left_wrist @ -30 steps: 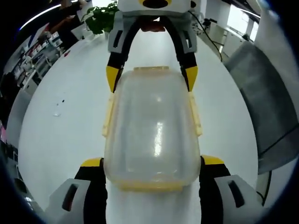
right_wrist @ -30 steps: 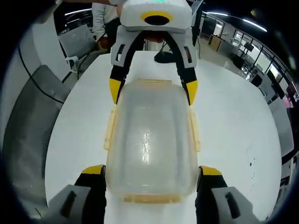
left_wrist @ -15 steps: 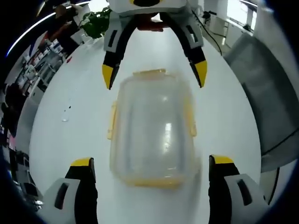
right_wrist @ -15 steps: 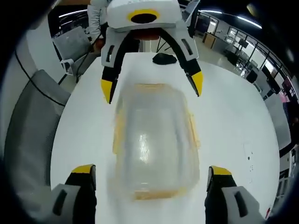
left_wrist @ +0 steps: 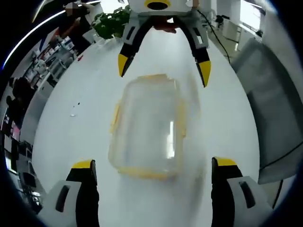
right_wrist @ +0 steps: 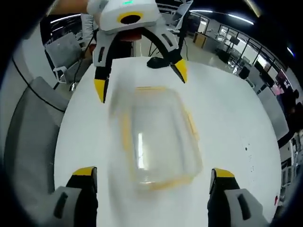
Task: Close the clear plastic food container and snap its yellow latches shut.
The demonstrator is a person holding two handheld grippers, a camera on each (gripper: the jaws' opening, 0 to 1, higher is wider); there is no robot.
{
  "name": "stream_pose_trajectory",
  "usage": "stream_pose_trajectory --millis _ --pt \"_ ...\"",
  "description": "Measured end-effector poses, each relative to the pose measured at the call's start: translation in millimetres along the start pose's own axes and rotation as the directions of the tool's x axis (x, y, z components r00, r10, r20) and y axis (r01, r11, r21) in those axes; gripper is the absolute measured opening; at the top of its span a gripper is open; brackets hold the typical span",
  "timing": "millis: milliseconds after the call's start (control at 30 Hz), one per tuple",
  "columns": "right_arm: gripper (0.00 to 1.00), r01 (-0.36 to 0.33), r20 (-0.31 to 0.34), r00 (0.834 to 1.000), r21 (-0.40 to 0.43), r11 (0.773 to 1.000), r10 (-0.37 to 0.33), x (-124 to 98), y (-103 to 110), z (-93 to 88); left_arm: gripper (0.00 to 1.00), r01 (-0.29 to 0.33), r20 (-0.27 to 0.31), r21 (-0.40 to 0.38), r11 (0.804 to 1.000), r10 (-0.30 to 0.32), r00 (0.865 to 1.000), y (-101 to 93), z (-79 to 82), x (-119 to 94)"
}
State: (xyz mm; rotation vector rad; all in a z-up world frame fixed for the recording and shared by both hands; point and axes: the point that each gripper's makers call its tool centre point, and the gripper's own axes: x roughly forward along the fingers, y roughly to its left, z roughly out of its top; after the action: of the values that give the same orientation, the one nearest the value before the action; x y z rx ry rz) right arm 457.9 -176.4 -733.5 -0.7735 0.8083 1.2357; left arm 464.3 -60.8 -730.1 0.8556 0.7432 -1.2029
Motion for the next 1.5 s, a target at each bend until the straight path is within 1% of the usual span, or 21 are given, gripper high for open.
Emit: stream_pose_trajectory --millis 100,167,200,333,433,533,667,733,767,867,933,1033,1100,1167,1267,1300,1333,1400,1433,1467,1500 --pt "0.99 0.018 0.008 1.0 0.03 0.999 -0.018 -4 2 -3.6 0.97 -0.021 0.041 -0.065 0.998 0.024 0.999 -2.4 5.7 -5" --pt "0.93 -0.001 0.025 1.0 0.069 0.998 -0.001 -7 8 -4.5 0.96 -0.031 0.066 -0.109 0.994 0.038 0.997 -4.2 9.0 -7" --pt "0.92 0.003 0.031 1.0 0.077 0.997 -0.005 -8 9 -4.5 0.96 -0.041 0.07 -0.121 0.992 0.05 0.996 -4.8 9.5 -8" --pt "0.96 0.022 0.041 0.999 0.095 0.995 -0.026 -15 13 -6.5 0.99 -0.08 0.081 -0.149 0.986 0.092 0.992 -14.1 7.9 -13" --pt "0.99 0.04 0.049 0.998 0.117 0.992 -0.046 -21 17 -7.1 0.99 -0.087 0.086 -0.189 0.978 0.105 0.991 -22.8 7.2 -16" --pt "0.99 0.061 0.072 0.995 0.146 0.987 -0.072 -28 22 -1.6 0.99 -0.094 0.122 -0.247 0.964 0.128 0.984 -30.8 11.4 -21" --pt "0.99 0.078 0.081 0.992 0.155 0.985 -0.091 -35 32 4.7 0.99 -0.139 0.119 -0.258 0.956 0.175 0.977 -36.8 5.5 -39" --pt "0.99 0.088 0.1 0.989 0.178 0.98 -0.108 -37 36 8.1 0.99 -0.149 0.144 -0.29 0.945 0.197 0.97 -40.2 8.2 -47" --pt "0.99 0.093 0.107 0.987 0.201 0.975 -0.116 -39 39 8.5 0.99 -0.15 0.155 -0.322 0.935 0.208 0.966 -42.7 8.4 -51" --pt "0.99 0.114 0.11 0.984 0.214 0.97 -0.14 -41 46 6.5 0.99 -0.167 0.152 -0.348 0.923 0.231 0.961 -46.8 3.0 -56" --pt "0.99 0.117 0.113 0.983 0.223 0.968 -0.145 -43 53 4.6 0.99 -0.173 0.14 -0.364 0.915 0.237 0.961 -51.3 -1.9 -58" --pt "0.99 0.125 0.117 0.981 0.236 0.964 -0.156 -47 62 1.1 0.99 -0.191 0.128 -0.421 0.887 0.267 0.955 -56.3 -10.5 -65" --pt "0.99 0.126 0.123 0.979 0.252 0.959 -0.161 -50 68 -1.4 0.99 -0.193 0.13 -0.429 0.882 0.272 0.954 -60.6 -13.0 -68" --pt "0.99 0.135 0.119 0.978 0.257 0.957 -0.17 -55 73 -12.0 0.99 -0.21 0.106 -0.444 0.871 0.283 0.953 -69.2 -13.8 -65" --pt "0.99 0.144 0.12 0.975 0.283 0.948 -0.184 -61 80 -20.9 0.99 -0.213 0.102 -0.483 0.849 0.297 0.949 -80.6 -15.3 -69" --pt "0.99 0.152 0.121 0.973 0.298 0.942 -0.195 -64 81 -25.0 0.99 -0.214 0.108 -0.488 0.846 0.302 0.947 -83.5 -14.2 -70" --pt "0.99 0.154 0.124 0.972 0.308 0.939 -0.2 -66 83 -27.0 0.99 -0.218 0.11 -0.481 0.849 0.306 0.946 -87.4 -12.7 -71" --pt "0.99 0.149 0.172 0.96 0.355 0.923 -0.221 -72 88 -27.3 0.99 -0.212 0.119 -0.473 0.855 0.3 0.947 -97.9 -11.1 -73" --pt "0.99 0.131 0.173 0.962 0.381 0.915 -0.21 -75 95 -32.3 0.99 -0.211 0.113 -0.476 0.854 0.298 0.948 -103.3 -11.8 -73" --pt "0.99 0.135 0.18 0.959 0.389 0.911 -0.219 -77 97 -34.3 0.99 -0.212 0.115 -0.478 0.853 0.3 0.947 -106.8 -11.8 -74" --pt "0.99 0.146 0.201 0.949 0.401 0.904 -0.242 -82 99 -35.5 0.99 -0.225 0.116 -0.475 0.851 0.314 0.942 -109.9 -12.1 -76"
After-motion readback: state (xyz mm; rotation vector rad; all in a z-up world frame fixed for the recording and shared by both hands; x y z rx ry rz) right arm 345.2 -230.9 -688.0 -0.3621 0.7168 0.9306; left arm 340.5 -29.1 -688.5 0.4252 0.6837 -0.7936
